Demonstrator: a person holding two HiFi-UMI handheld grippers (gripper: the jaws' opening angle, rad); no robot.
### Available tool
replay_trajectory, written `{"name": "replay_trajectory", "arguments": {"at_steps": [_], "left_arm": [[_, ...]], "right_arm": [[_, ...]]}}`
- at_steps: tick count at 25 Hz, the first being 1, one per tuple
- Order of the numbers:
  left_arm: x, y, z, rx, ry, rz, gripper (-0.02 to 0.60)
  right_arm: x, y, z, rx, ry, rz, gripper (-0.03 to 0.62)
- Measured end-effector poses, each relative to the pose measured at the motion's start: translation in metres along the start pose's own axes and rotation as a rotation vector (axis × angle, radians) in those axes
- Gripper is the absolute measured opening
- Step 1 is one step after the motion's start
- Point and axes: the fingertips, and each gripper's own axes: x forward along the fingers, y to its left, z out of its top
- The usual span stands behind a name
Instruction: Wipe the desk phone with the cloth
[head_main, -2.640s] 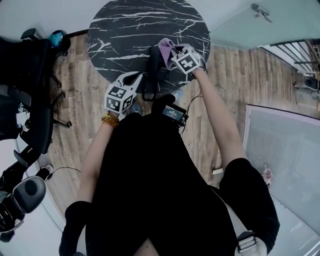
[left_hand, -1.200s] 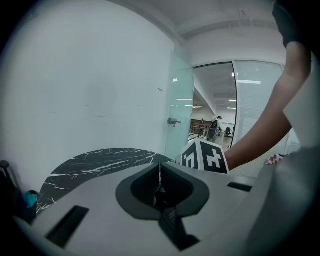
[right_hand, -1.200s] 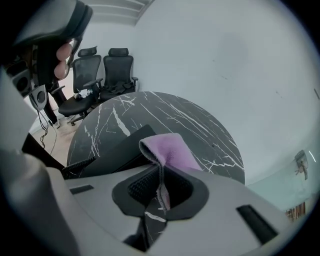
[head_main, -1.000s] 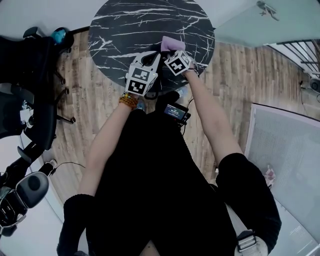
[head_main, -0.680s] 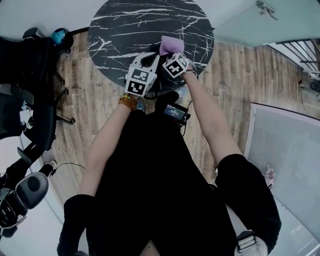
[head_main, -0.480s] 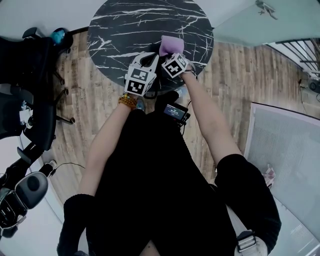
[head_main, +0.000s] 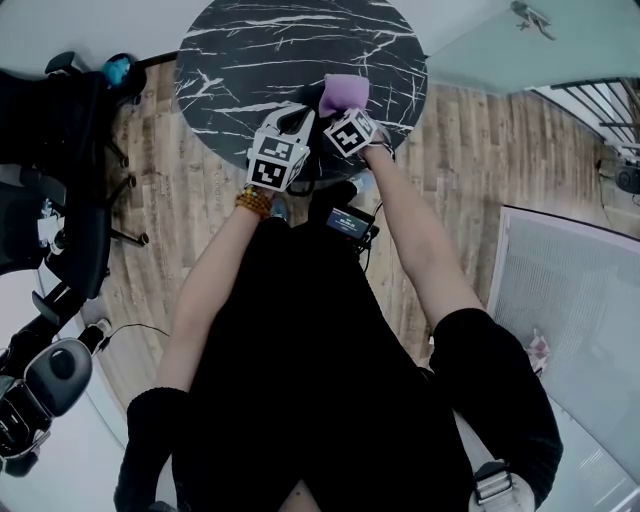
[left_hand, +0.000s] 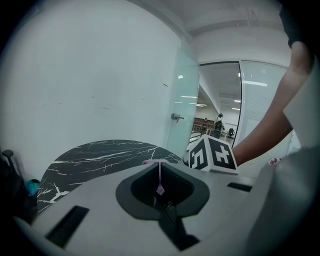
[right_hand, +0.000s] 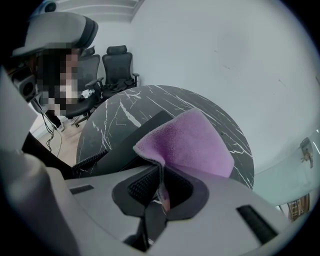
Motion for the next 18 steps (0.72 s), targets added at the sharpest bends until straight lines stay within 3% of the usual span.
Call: {"name": "replay_trajectory", "arguments": {"at_steps": [11, 18], "left_arm": [[-0.003, 0.0, -0.006, 0.005, 0.01, 0.003, 0.021], [-0.001, -0.001, -0.011, -0.014, 0.02, -0.001, 0.022]], "right_arm": [[-0.001, 0.014, -0.006, 0.025, 0.001, 0.016, 0.049], [0.0, 0.015, -0.007, 0.136, -0.041, 0.006, 0.049]]}}
